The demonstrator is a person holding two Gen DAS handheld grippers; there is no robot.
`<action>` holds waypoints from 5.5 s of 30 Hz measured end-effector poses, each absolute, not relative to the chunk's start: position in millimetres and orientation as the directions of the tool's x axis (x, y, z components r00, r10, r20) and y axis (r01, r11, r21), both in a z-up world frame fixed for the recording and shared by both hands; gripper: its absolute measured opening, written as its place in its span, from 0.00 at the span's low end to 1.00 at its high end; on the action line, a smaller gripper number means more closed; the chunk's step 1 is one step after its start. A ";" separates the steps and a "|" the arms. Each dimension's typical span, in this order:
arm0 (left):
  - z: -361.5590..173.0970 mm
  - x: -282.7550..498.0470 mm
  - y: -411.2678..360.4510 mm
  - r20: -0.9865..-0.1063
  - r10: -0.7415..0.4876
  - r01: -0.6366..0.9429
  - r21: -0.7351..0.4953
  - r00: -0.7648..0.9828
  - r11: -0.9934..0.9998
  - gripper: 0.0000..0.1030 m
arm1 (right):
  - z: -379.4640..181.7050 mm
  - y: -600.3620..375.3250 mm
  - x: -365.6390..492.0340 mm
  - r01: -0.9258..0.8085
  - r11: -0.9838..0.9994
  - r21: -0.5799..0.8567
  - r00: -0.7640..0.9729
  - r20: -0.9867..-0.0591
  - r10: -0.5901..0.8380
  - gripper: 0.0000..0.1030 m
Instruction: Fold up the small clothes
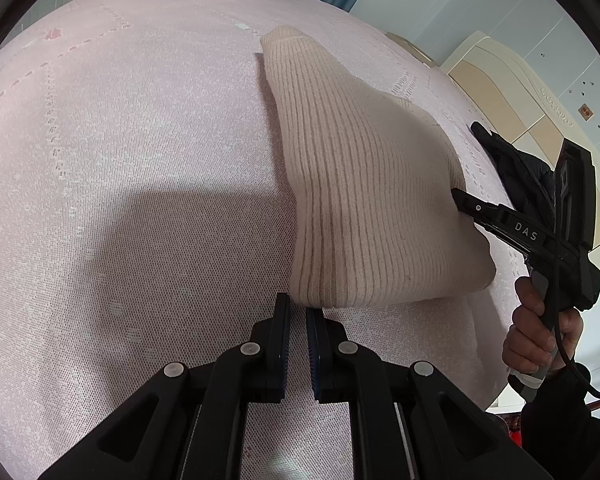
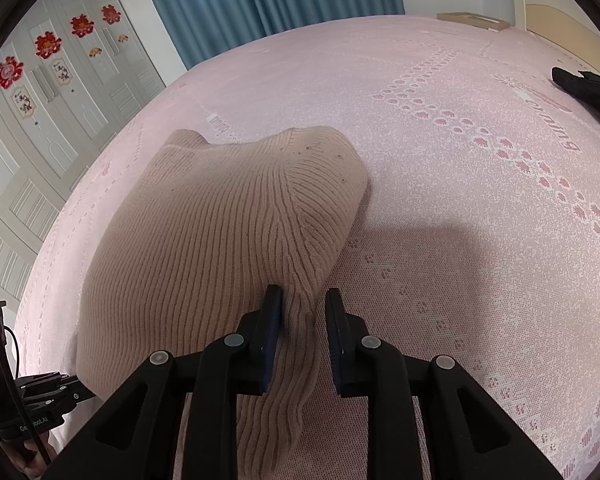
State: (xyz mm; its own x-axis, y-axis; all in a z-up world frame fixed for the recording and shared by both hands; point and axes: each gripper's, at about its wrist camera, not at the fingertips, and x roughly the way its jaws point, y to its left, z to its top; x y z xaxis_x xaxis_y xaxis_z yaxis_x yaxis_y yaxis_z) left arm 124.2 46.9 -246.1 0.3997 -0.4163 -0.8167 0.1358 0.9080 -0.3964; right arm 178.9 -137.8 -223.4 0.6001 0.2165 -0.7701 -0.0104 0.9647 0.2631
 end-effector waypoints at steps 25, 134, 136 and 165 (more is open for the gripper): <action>-242.5 116.8 54.9 -0.812 -0.442 0.135 -0.424 0.382 0.896 0.16 | -224.7 -140.4 179.0 -0.001 0.963 0.271 0.597 -0.772 0.217 0.24; -179.3 205.2 42.2 -0.786 -0.285 0.147 -0.245 0.548 0.958 0.36 | -235.6 -177.4 169.8 0.159 0.919 0.361 0.561 -0.799 0.216 0.00; -184.0 197.6 46.0 -0.794 -0.292 0.135 -0.261 0.534 0.956 0.36 | -229.9 -184.3 160.9 0.176 0.916 0.360 0.581 -0.789 0.199 0.00; -39.1 39.1 24.7 -0.737 -0.109 0.072 -0.082 0.668 0.994 0.75 | -54.6 -149.3 14.9 0.145 0.988 0.046 0.685 -0.725 -0.067 0.93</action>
